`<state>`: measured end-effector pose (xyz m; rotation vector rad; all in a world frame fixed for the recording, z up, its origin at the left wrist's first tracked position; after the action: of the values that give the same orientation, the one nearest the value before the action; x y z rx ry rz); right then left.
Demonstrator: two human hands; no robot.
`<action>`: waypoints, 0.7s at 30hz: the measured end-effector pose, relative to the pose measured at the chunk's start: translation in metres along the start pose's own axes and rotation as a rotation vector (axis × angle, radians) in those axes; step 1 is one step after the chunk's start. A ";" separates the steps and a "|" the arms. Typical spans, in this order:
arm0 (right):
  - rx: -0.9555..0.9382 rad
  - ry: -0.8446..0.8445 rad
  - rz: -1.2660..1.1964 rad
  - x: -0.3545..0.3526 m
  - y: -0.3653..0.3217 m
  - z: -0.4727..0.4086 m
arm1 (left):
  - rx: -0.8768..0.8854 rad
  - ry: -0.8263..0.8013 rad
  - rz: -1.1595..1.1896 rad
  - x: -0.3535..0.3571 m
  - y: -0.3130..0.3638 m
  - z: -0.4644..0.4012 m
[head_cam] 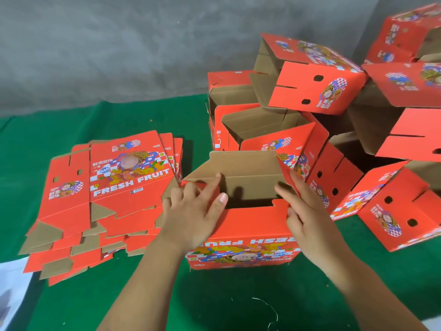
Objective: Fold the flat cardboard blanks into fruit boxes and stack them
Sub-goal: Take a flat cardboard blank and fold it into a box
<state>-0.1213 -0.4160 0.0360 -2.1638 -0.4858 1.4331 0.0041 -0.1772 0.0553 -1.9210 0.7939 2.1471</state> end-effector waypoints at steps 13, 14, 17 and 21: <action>0.375 -0.062 -0.439 -0.007 0.000 -0.034 | -0.128 0.249 0.420 0.009 -0.020 -0.030; 0.411 -0.127 -0.423 -0.008 0.003 -0.039 | -0.082 0.207 0.312 0.010 -0.020 -0.029; 0.422 -0.311 -0.141 -0.009 0.009 -0.045 | -0.039 0.059 0.287 0.006 -0.016 -0.033; 0.458 -0.242 0.229 0.001 0.003 -0.055 | -0.127 0.004 0.126 0.007 -0.004 -0.037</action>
<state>-0.0699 -0.4295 0.0518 -1.7293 0.0203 1.7416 0.0372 -0.1937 0.0461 -1.9855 0.8191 2.3206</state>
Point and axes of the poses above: each hand's wrist, its own z-axis away from the middle knuckle, its own x-axis out of the palm, y = z × x, the point moved 1 cm from there along -z, towards the middle knuckle, and after that the axes turned 1 degree about -y, right-handed, at the moved point
